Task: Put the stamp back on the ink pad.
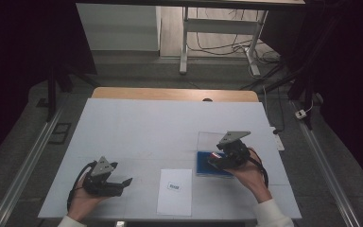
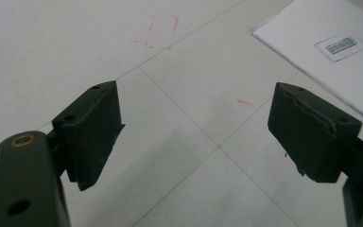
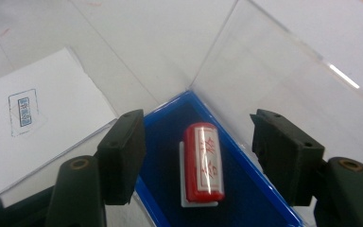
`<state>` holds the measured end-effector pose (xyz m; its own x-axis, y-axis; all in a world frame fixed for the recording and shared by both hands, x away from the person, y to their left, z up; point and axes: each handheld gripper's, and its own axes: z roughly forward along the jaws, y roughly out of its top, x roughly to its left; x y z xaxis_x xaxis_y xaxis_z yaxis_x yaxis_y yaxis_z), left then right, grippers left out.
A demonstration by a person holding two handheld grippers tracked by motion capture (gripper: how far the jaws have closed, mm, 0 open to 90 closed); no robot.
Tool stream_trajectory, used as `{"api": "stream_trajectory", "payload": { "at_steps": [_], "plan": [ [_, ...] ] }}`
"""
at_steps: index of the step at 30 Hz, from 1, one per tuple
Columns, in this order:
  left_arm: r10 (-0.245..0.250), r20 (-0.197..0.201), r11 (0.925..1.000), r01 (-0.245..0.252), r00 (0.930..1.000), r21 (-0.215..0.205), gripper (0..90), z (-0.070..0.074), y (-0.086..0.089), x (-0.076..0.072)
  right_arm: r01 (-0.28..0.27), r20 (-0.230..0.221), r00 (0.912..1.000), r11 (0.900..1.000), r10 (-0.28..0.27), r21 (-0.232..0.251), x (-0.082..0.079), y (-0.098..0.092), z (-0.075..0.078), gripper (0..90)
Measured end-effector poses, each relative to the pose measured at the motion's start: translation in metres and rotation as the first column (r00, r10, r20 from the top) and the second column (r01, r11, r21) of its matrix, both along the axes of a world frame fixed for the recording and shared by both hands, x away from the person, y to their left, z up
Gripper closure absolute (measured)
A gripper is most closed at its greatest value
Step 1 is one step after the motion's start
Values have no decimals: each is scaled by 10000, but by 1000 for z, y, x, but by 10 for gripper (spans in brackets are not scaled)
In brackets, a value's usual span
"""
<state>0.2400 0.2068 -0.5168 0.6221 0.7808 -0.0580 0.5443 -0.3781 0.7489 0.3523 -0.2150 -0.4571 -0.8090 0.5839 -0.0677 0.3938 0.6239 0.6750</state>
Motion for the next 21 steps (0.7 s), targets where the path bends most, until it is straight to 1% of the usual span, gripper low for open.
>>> {"api": "stream_trajectory", "payload": {
  "at_steps": [1,4,6,8,11,15,18,21],
  "plan": [
    [13,11,10000,-13,10000,-37,183,0,0,0,10,124,9999,10000,-11,29,-2,-2,1,342],
    [42,16,9999,-42,10000,-113,182,1,1,-2,39,413,9991,9993,-55,373,-10,-10,3,338],
    [48,28,9999,-47,10000,-125,182,1,1,-2,-14,563,9984,9989,-12,467,-16,-15,3,338],
    [59,20,9999,-58,10000,-143,182,1,0,-2,8,748,9972,9990,-41,439,-21,-21,4,337],
    [34,8,9999,-34,10000,-147,181,1,0,-1,127,1026,9946,9986,-180,519,-28,-32,3,335],
    [16,-41,9997,-17,10000,-226,180,0,-1,-2,333,1113,9929,9967,-415,747,-37,-48,-2,335],
    [-9,-49,9996,7,10000,-277,180,0,-1,-3,506,1128,9919,9961,-585,719,-46,-62,-10,335],
    [-59,-27,9995,58,10000,-324,180,1,-3,-3,746,998,9917,9948,-813,697,-55,-78,-18,335]
  ]
}}
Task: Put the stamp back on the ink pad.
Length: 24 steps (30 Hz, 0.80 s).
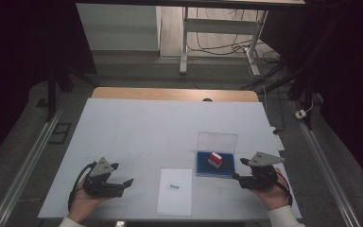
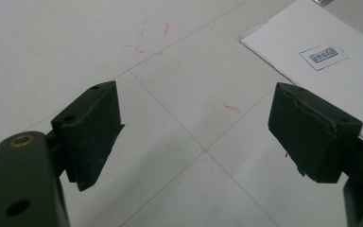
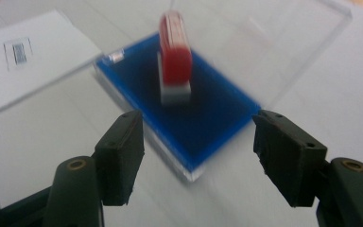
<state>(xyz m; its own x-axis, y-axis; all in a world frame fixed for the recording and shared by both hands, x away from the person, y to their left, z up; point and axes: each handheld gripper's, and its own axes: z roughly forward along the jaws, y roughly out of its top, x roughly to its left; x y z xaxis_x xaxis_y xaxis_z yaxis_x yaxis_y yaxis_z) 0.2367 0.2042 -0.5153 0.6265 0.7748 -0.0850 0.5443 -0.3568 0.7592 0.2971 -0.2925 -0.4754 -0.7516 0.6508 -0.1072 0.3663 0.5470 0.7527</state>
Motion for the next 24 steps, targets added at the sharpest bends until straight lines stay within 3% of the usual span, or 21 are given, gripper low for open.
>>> {"api": "stream_trajectory", "payload": {
  "at_steps": [8,12,24],
  "plan": [
    [-25,-51,10000,25,10000,66,180,-2,-3,0,421,-188,9990,9982,-414,428,-13,-27,-19,334],
    [-29,-94,9999,30,10000,110,181,-3,-4,0,395,-296,9989,9969,-375,681,-10,-24,-23,334],
    [37,-76,9999,-36,10000,106,181,-3,-3,0,210,-34,9998,9987,-209,455,-11,-20,-23,334]
  ]
}}
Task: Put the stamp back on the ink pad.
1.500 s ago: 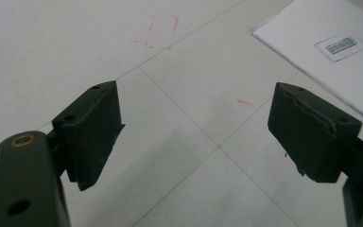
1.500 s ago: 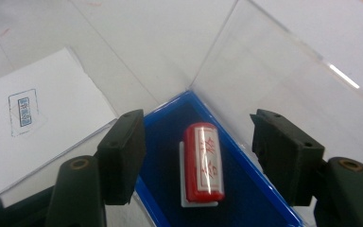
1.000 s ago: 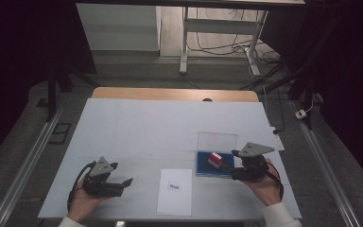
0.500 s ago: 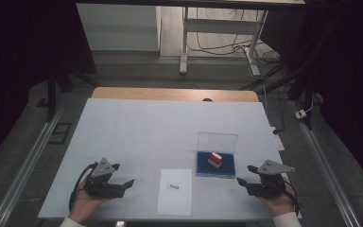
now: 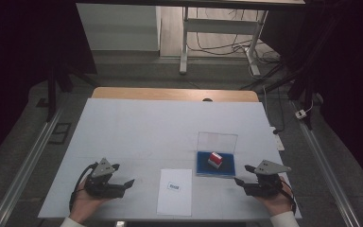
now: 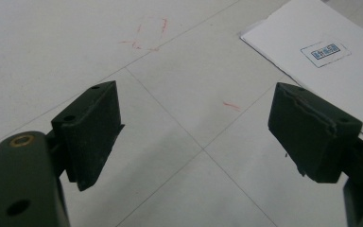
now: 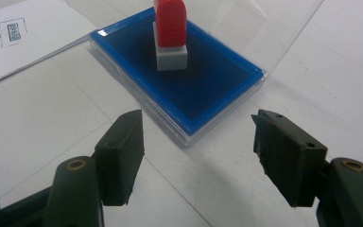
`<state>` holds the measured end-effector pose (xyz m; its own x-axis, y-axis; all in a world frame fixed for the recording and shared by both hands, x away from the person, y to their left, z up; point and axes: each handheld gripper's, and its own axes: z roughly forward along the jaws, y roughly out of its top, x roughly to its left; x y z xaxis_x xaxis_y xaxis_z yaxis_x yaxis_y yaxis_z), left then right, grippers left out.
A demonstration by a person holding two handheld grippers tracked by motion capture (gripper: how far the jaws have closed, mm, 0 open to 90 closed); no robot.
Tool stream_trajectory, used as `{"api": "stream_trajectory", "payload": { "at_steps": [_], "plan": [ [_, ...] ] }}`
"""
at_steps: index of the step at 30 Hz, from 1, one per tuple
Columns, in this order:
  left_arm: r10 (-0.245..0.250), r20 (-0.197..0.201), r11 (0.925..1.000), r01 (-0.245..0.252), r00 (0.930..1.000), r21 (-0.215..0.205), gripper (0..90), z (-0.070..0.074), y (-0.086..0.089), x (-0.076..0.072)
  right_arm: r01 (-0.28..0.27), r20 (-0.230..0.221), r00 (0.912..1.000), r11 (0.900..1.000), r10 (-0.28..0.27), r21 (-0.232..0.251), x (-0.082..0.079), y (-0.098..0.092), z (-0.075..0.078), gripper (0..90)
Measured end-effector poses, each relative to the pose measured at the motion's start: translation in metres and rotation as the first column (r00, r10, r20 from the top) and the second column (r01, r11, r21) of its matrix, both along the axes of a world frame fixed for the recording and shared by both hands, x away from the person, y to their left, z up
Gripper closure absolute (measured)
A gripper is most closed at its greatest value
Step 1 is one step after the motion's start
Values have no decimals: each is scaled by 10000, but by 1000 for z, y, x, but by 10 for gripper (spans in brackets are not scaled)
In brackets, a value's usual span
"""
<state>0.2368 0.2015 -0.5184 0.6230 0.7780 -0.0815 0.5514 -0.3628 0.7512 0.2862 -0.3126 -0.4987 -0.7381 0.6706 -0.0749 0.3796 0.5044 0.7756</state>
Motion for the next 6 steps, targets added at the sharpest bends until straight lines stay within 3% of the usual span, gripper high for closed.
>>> {"api": "stream_trajectory", "payload": {
  "at_steps": [6],
  "plan": [
    [13,-47,10000,-13,10000,-2,180,-1,1,1,-63,84,9999,9999,64,-134,0,0,1,335]
  ]
}}
